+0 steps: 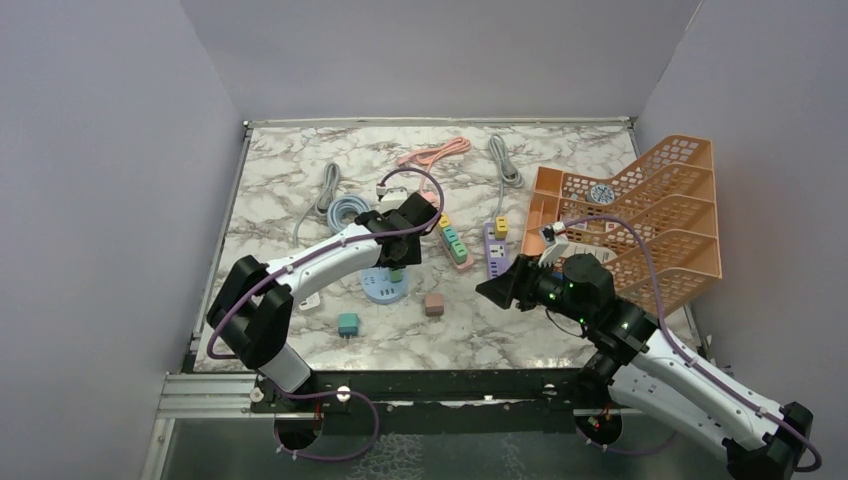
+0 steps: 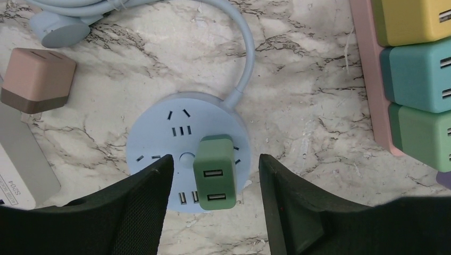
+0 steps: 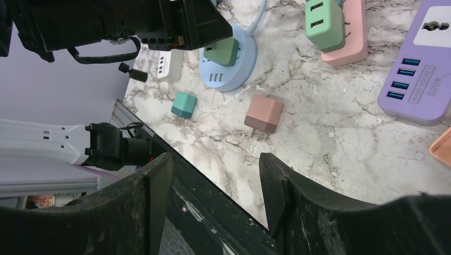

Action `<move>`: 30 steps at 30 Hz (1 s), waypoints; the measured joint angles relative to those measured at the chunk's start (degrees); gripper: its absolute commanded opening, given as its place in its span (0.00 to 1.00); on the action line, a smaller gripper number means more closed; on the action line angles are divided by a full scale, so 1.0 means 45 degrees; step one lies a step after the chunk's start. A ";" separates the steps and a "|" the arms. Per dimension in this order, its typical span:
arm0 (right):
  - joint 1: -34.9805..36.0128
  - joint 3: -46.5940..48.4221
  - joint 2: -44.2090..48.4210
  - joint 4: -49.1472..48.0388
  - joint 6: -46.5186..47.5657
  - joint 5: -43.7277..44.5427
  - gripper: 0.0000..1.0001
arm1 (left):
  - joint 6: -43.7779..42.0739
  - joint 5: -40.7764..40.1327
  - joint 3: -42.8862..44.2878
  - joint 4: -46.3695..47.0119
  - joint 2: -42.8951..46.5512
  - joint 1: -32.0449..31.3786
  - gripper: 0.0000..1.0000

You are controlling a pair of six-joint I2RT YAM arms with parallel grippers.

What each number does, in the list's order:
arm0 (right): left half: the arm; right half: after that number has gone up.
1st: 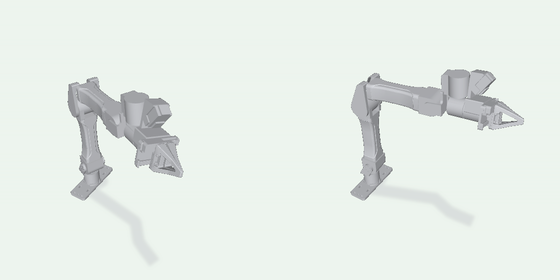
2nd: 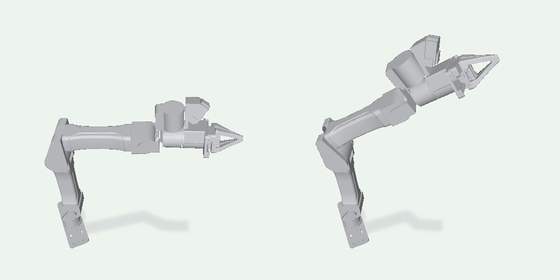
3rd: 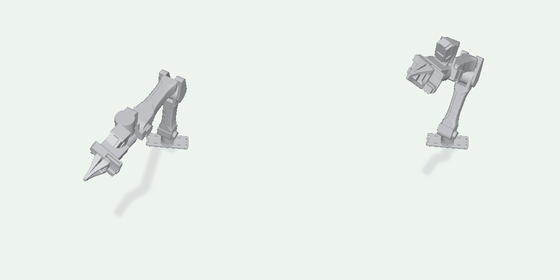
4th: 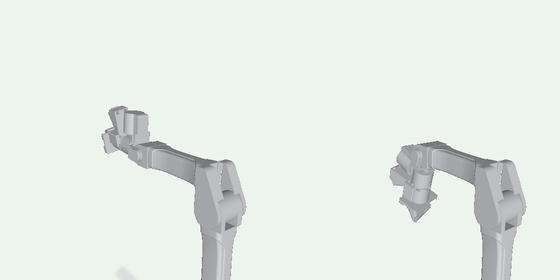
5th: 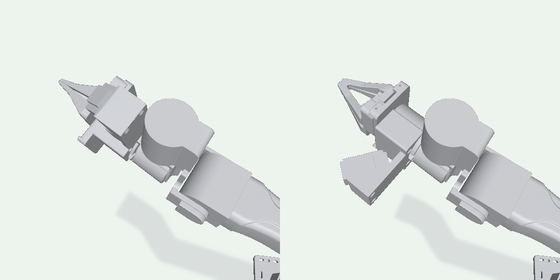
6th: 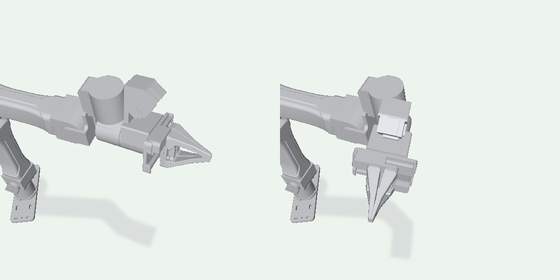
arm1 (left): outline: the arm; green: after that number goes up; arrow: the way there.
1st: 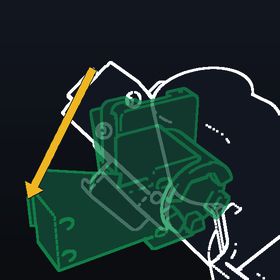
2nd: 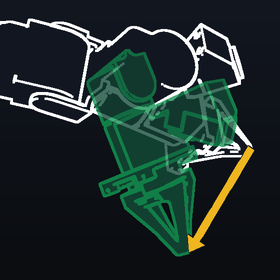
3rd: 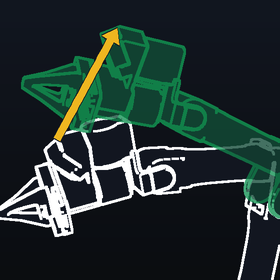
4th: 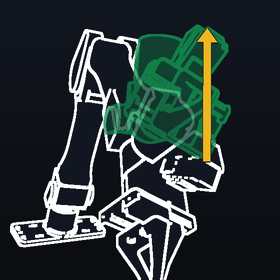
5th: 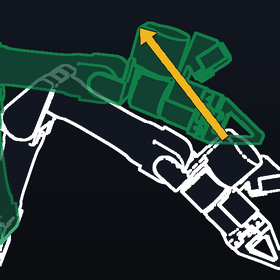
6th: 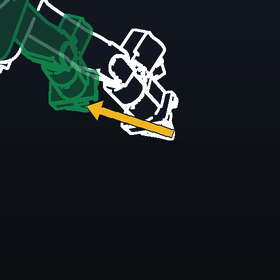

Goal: Insert the plug

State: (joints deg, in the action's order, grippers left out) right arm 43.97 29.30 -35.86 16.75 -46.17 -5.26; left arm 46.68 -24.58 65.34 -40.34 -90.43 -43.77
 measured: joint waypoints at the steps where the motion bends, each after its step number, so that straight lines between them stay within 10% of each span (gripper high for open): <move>1: 0.0000 0.0000 0.0024 0.0000 0.0000 0.0015 0.60 | -0.0029 0.0034 -0.0005 -0.0078 0.0000 0.0053 0.62; 14: 0.0000 0.0005 -0.1083 0.0063 0.1010 0.0175 0.60 | -0.0141 0.0690 -0.0185 -0.0248 0.1433 0.0068 0.62; 30: 0.2793 0.2764 -0.8184 0.0223 0.2050 0.2458 0.66 | -0.0811 0.1404 -0.0884 0.0500 0.6581 0.0068 0.66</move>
State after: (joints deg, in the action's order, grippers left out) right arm 56.53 41.74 -72.69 17.76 -36.95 5.80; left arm 43.03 -18.26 61.36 -38.09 -60.82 -43.46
